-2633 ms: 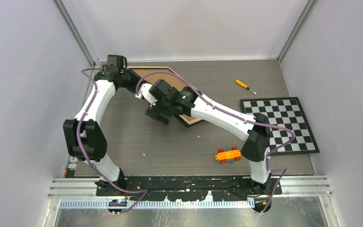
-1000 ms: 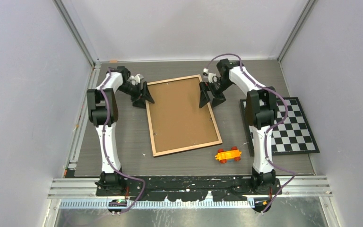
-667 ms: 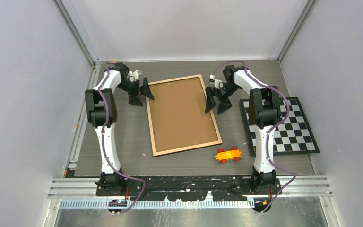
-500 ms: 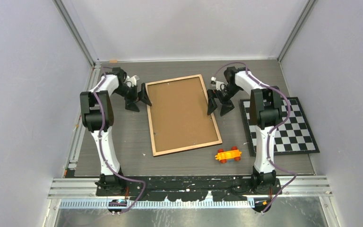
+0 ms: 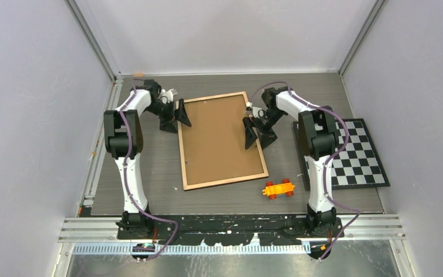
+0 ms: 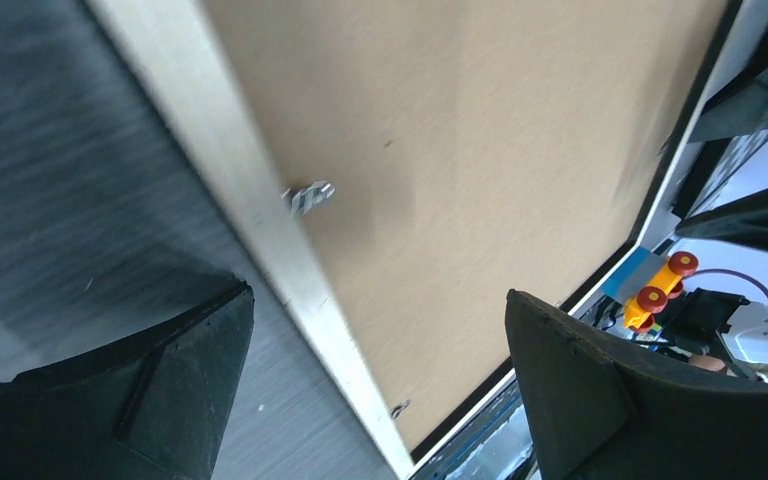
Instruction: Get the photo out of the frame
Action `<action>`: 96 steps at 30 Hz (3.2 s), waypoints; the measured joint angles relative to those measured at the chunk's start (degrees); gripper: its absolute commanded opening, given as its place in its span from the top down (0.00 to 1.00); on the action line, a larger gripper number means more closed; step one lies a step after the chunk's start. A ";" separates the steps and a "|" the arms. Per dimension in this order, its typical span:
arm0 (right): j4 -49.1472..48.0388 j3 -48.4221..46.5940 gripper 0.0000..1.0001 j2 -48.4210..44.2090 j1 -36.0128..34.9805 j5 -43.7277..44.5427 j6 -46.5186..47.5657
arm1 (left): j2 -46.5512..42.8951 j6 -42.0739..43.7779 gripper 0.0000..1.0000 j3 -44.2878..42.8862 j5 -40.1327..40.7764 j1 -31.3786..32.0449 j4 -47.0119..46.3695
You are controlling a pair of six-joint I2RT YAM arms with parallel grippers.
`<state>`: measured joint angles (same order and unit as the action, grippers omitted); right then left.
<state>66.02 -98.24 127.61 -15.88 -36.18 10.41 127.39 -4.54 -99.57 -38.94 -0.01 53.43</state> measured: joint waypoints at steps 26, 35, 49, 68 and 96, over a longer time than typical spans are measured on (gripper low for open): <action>5.60 -20.06 0.00 -1.77 8.85 5.90 8.63 | -1.62 6.40 0.00 -12.35 9.64 -1.97 -3.37; 7.80 -39.47 0.02 6.58 19.80 18.53 14.91 | -23.78 12.20 0.00 -1.36 19.10 -3.63 -16.61; 7.02 -39.15 0.16 14.10 21.79 25.40 24.74 | -25.42 13.55 0.00 1.57 13.97 -2.23 -17.68; 1.88 -40.35 0.51 19.30 22.36 27.41 28.98 | -22.84 17.03 0.00 -1.95 13.70 4.87 -12.68; 1.68 -39.41 0.99 16.55 22.93 18.69 27.21 | -18.64 -0.85 0.00 -14.86 6.71 -2.51 -11.47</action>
<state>67.70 -137.64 144.16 7.05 -17.50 37.63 108.75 -5.39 -114.43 -32.23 -2.52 41.95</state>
